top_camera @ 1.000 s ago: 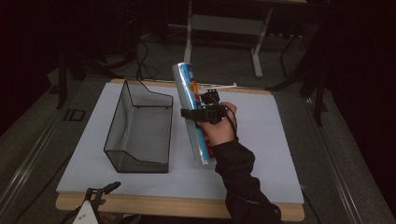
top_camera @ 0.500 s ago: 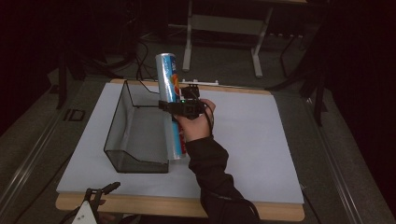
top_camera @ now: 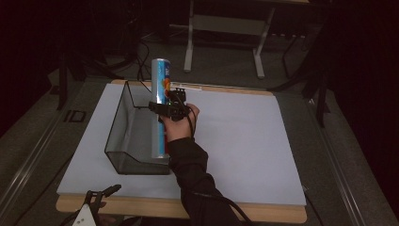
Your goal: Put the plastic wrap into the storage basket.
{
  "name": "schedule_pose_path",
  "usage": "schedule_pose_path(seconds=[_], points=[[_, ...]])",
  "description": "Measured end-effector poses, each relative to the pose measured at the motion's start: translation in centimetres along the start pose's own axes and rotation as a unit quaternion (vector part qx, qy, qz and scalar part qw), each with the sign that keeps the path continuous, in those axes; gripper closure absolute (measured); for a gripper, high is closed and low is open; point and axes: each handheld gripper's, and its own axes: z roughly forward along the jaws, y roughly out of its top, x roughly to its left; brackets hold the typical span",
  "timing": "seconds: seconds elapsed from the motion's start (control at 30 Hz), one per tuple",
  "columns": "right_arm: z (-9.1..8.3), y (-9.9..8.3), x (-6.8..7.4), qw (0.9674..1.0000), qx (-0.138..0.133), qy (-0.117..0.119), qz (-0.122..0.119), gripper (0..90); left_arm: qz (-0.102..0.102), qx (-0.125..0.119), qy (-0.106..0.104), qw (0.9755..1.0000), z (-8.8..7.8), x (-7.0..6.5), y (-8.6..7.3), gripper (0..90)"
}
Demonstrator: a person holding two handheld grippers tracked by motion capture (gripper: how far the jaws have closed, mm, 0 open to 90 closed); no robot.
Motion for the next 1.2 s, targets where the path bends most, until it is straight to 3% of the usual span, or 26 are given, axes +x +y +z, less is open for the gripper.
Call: schedule_pose_path(seconds=[0.1,0.27,0.43,0.87,0.97,1.2], points=[[1.0,-0.6,-0.4,0.9998,0.001,0.003,0.018,31.7,-0.002,0.0,-0.002,1.0,0.0,0.1,0.0,0.2],[2.5,-1.6,-0.8,0.9996,0.019,-0.012,0.017,31.7,-0.003,-0.002,-0.002,1.0,-0.1,0.0,0.0,0.2],[3.4,-2.6,-1.8,0.9981,0.031,-0.026,0.047,31.5,-0.004,-0.004,-0.006,1.0,0.0,0.1,0.0,0.2],[5.2,-3.9,-2.6,0.9959,0.057,-0.055,0.043,31.5,-0.004,-0.003,-0.007,1.0,0.0,0.1,0.0,0.2],[5.6,-4.2,-2.4,0.9946,0.06,-0.079,0.031,31.3,-0.004,0.0,-0.008,1.0,0.0,0.1,0.0,0.2],[6.4,-4.8,-2.6,0.9921,0.067,-0.103,0.022,30.3,-0.005,0.0,-0.008,1.0,0.0,0.1,0.0,0.2]])
